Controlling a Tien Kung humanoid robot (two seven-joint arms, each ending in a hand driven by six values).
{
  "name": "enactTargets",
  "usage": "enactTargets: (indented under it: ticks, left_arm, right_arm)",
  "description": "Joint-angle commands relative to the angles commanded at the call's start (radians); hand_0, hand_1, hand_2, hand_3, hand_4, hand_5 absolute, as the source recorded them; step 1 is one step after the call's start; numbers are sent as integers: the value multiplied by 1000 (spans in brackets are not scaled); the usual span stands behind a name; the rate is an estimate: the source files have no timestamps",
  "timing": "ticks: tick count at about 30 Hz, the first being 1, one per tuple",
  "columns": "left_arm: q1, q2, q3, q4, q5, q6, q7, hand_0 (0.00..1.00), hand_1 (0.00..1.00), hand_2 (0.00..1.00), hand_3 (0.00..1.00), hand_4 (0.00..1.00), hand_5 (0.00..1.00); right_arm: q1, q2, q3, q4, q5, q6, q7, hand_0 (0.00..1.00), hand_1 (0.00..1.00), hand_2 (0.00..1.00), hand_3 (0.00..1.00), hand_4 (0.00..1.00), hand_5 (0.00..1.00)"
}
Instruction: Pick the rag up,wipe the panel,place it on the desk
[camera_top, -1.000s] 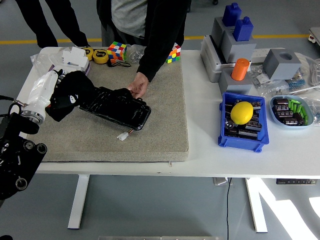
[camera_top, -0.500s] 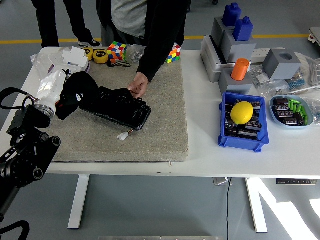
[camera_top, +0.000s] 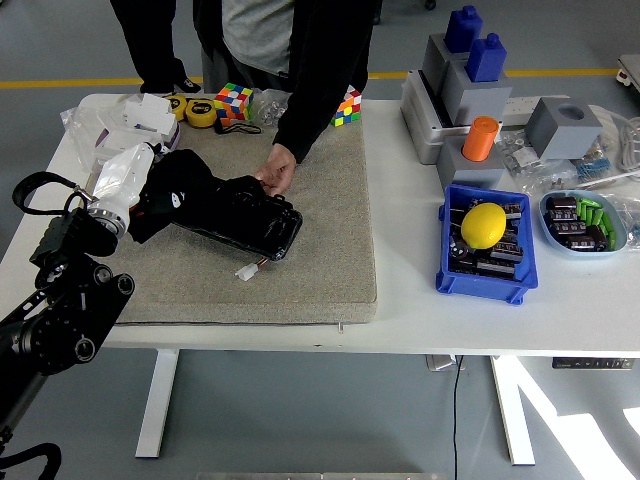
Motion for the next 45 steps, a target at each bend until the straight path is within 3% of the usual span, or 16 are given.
enactTargets:
  ticks: [11,18,29,37,45]
  left_arm:
    - [-4,11,151,-51,-36,-27,28,203,178,274,544,700,2]
    - [0,16,241,-100,-81,-22,19,200,176,275,545,703,2]
    - [-22,-7,362,-126,-114,-19,14,198,173,275,545,705,2]
    - [-37,-26,383,-117,-116,-14,9,194,167,276,545,707,2]
    - [-37,-13,337,-86,-94,-13,12,194,166,277,545,707,2]
  right_arm:
    - [1,-2,-15,7,9,0,0,591,565,480,522,909,368]
    - [-2,-2,-17,8,11,0,1,591,565,480,522,908,366]
    - [-3,-3,-24,12,18,1,3,590,564,480,522,908,367]
    - [-1,-1,-24,13,19,1,2,590,564,480,521,908,366]
    - [-3,-1,-23,13,18,1,3,590,564,479,521,908,366]
